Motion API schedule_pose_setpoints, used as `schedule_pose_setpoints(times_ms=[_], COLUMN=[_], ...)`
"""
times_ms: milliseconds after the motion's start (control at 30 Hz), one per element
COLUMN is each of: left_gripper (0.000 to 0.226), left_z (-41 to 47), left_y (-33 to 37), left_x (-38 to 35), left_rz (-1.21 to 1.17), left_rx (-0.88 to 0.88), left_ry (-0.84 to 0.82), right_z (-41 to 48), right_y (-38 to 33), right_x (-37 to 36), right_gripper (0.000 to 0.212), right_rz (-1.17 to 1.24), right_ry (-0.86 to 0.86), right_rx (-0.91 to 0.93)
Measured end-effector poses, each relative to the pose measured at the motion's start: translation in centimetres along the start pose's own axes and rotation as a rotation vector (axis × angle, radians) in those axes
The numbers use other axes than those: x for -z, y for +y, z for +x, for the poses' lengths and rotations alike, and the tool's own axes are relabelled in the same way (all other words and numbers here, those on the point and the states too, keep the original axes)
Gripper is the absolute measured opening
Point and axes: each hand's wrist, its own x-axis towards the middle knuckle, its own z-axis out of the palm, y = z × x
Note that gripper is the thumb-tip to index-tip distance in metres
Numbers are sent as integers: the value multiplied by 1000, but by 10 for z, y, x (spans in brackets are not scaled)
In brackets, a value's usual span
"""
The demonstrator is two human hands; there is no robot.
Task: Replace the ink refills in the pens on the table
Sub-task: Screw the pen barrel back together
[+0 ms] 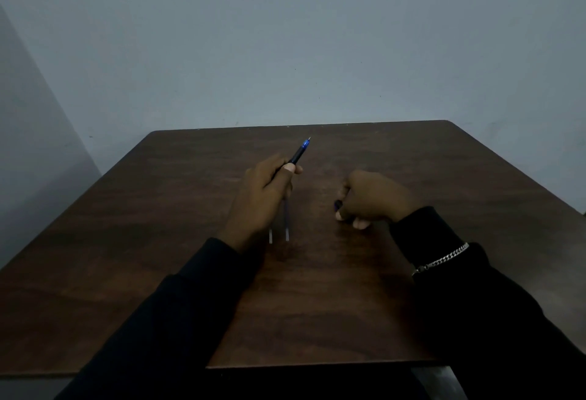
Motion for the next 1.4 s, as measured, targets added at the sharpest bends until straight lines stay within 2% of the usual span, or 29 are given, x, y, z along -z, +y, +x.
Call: schedule_pose_setpoints(times_ms=[133, 200, 467, 600, 767, 967, 1167, 1400], left_gripper=[28, 27, 23, 22, 21, 21, 22, 23], left_z=[1, 0, -3, -7, -9, -10, -13, -17], left_y=[0, 1, 2, 8, 15, 19, 18, 21], left_x=[-1, -1, -3, -5, -4, -2, -2, -5], left_rz=[-48, -73, -136, -125, -84, -54, 45, 71], left_rx=[33, 74, 124, 130, 97, 75, 37, 56], left_ry=[-32, -40, -166, -218, -272, -293, -291, -283], right_z=[3, 5, -1, -5, -4, -3, -2, 0], right_y=[1, 2, 0, -1, 1, -1, 2, 4], right_x=[-1, 1, 13, 20, 18, 15, 6, 3], right_gripper=[16, 12, 9, 11, 13, 13, 22, 22], right_rz=[8, 98, 930, 1146, 1085, 978, 686, 624], right_ry=[29, 49, 318, 327, 358, 320, 257, 296], right_rx=[27, 49, 356, 436, 467, 459, 523, 560])
